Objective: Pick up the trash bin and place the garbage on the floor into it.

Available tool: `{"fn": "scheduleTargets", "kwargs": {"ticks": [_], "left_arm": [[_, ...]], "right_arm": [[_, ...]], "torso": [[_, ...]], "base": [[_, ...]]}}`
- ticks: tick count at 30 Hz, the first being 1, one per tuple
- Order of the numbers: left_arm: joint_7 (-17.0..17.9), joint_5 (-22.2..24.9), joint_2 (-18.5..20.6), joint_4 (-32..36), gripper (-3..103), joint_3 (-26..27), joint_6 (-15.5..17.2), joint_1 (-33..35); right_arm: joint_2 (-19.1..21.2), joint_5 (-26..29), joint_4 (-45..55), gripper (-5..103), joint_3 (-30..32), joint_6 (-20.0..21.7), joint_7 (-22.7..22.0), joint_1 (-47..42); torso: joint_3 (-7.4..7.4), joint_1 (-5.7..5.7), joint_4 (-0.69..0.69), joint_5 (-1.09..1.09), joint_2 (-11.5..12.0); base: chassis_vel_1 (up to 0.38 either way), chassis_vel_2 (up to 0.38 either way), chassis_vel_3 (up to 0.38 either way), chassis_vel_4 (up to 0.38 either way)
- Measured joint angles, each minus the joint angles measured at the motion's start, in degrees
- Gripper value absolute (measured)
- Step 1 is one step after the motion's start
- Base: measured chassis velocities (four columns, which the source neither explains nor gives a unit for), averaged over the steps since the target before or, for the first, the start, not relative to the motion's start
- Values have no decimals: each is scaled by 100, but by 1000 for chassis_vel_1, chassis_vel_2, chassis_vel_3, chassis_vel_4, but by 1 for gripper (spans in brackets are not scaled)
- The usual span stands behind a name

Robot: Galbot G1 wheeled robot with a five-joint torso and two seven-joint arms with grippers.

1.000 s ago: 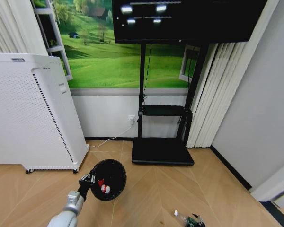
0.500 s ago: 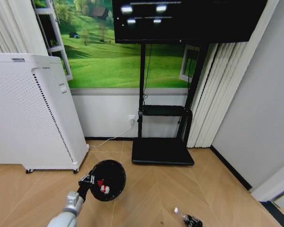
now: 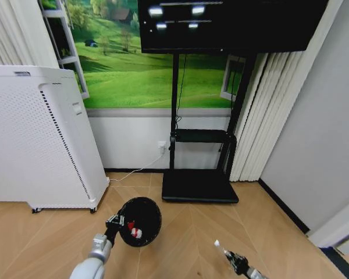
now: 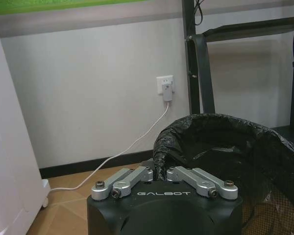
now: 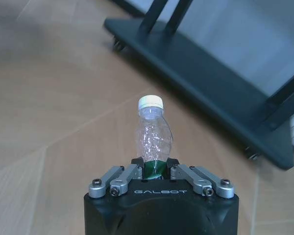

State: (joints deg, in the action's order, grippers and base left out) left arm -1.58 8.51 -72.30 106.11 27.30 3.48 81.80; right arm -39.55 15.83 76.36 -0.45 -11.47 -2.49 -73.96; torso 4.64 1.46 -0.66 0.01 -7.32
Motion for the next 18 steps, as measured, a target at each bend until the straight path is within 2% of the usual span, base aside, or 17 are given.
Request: {"fn": "scheduleTargets", "kwargs": {"ticks": [5, 10, 18], "left_arm": [[3, -3, -118, -193, 6, -178, 31, -315], [21, 2, -262, -402, 6, -427, 99, -671], [39, -62, -510, -473, 6, -667, 174, -725]], "right_arm": [[198, 450, 578, 20, 320, 142, -60, -61], [426, 897, 1649, 20, 763, 273, -105, -211], [497, 1320, 2739, 20, 950, 221, -53, -229]], "torso": [[0, 0, 0, -2, 0], [0, 0, -1, -1, 0], [0, 0, 0, -1, 0]], "base": [[0, 0, 0, 0], [0, 0, 0, 0], [0, 0, 0, 0]]}}
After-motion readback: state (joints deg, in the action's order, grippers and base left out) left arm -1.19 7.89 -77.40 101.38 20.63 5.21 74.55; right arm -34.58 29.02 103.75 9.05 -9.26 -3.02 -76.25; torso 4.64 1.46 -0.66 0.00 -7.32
